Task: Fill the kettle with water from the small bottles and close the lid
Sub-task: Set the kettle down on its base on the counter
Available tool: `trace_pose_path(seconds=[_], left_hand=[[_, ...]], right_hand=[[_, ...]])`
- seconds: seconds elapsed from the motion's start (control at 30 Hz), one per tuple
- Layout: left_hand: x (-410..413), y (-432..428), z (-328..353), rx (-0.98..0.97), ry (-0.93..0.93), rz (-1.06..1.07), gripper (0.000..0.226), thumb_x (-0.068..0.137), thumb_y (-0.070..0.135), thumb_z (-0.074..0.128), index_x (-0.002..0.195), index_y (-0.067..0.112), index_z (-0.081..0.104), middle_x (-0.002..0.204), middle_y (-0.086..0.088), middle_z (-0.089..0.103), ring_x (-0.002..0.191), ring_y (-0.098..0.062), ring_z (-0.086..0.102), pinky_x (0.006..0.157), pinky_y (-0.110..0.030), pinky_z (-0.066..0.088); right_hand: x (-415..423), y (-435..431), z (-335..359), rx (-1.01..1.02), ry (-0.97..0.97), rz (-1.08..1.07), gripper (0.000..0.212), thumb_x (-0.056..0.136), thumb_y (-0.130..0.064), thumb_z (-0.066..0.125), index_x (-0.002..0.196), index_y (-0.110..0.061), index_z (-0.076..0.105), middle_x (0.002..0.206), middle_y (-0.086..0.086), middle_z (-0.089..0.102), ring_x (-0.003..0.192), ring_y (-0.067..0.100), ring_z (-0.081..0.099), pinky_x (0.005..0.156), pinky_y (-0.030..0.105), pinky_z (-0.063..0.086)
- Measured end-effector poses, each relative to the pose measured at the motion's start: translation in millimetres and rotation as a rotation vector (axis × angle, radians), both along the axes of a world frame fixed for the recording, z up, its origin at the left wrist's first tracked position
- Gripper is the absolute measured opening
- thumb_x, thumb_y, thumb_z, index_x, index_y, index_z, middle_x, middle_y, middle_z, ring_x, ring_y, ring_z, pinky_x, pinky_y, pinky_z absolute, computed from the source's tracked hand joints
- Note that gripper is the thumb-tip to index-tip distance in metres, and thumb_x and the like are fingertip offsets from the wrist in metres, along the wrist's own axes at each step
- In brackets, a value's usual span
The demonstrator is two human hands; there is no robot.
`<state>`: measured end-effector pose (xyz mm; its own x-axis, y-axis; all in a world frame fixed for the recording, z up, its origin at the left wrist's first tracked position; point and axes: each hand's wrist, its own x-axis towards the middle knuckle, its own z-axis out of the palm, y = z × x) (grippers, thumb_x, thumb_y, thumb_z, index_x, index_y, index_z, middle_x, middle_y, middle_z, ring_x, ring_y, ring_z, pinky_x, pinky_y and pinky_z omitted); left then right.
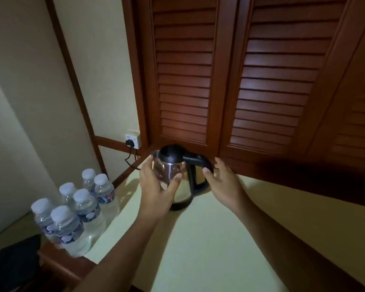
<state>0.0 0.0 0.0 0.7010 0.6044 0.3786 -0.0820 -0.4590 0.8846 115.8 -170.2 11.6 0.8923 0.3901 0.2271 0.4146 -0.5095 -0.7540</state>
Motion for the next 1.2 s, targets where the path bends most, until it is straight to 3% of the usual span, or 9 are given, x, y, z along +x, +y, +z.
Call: trace_pose_path(seconds=[0.13,0.23,0.33,0.5,0.77,0.9,1.03,1.1,1.2], left_hand=[[15,35,-19,-0.116,0.14,-0.186,0.117,0.067,0.056,0.095,0.158,0.047,0.022,0.157,0.015,0.041,0.145,-0.015,0.046,0.116,-0.048,0.047],[19,48,-30,-0.186,0.193,-0.323,0.134,0.061,0.043,0.101,0.158,0.058,0.009,0.163,0.02,0.035,0.151,-0.012,0.04,0.119,-0.048,0.044],[19,54,-34,-0.197,0.233,-0.362,0.144,0.058,0.044,0.102,0.156,0.064,-0.003,0.169,0.023,0.026,0.156,-0.012,0.03,0.123,-0.05,0.039],[29,64,-35,-0.202,0.236,-0.407,0.134,0.06,0.035,0.103,0.152,0.066,0.011,0.159,0.019,0.042,0.148,-0.014,0.044,0.116,-0.05,0.048],[39,66,-25,-0.156,0.247,-0.376,0.125,0.061,0.028,0.103,0.155,0.051,0.023,0.15,0.016,0.052,0.139,-0.017,0.053,0.11,-0.044,0.054],[33,62,-20,-0.134,0.225,-0.375,0.125,0.06,0.032,0.103,0.155,0.048,0.025,0.147,0.021,0.053,0.138,-0.012,0.052,0.104,-0.025,0.052],[16,47,-3,-0.14,0.179,-0.388,0.128,0.063,0.028,0.102,0.158,0.048,0.019,0.154,0.023,0.046,0.142,-0.006,0.044,0.078,0.004,0.041],[1,34,5,-0.128,0.164,-0.398,0.131,0.064,0.028,0.102,0.16,0.049,0.016,0.162,0.02,0.038,0.145,-0.005,0.038,0.087,0.002,0.041],[-23,14,0,-0.092,0.158,-0.397,0.132,0.061,0.033,0.103,0.16,0.05,0.017,0.161,0.02,0.041,0.148,-0.005,0.04,0.112,-0.022,0.042]], right_hand=[[2,18,-18,0.096,-0.033,-0.004,0.048,0.099,-0.048,0.053,0.143,-0.033,0.047,0.135,-0.008,0.062,0.125,0.015,0.058,0.105,0.038,0.047],[2,23,-28,0.09,-0.111,-0.074,0.035,0.101,-0.038,0.053,0.136,-0.029,0.054,0.121,-0.008,0.068,0.111,0.014,0.063,0.089,0.028,0.045],[-1,24,-32,0.098,-0.119,-0.108,0.033,0.101,-0.044,0.053,0.132,-0.032,0.056,0.11,-0.009,0.07,0.099,0.012,0.068,0.084,0.032,0.054],[1,28,-32,0.143,-0.037,-0.152,0.03,0.1,-0.047,0.057,0.126,-0.032,0.058,0.106,-0.008,0.071,0.092,0.018,0.073,0.084,0.042,0.061],[7,30,-20,0.057,-0.034,-0.185,0.028,0.102,-0.036,0.056,0.121,-0.016,0.061,0.098,-0.003,0.065,0.092,0.02,0.067,0.077,0.027,0.048],[1,21,-16,0.084,-0.094,-0.188,0.024,0.101,-0.036,0.058,0.119,-0.02,0.061,0.099,0.0,0.071,0.091,0.022,0.071,0.082,0.046,0.06],[-21,5,-1,0.132,-0.139,-0.195,0.023,0.102,-0.033,0.056,0.121,-0.023,0.061,0.091,-0.014,0.066,0.087,0.008,0.069,0.07,0.021,0.053],[-38,-8,2,0.173,-0.13,-0.218,0.023,0.101,-0.034,0.056,0.124,-0.029,0.059,0.093,-0.023,0.064,0.085,-0.006,0.065,0.068,0.012,0.044],[-66,-30,-3,0.235,-0.107,-0.255,0.027,0.1,-0.034,0.059,0.126,-0.041,0.056,0.1,-0.032,0.062,0.083,-0.019,0.061,0.072,0.008,0.044]])
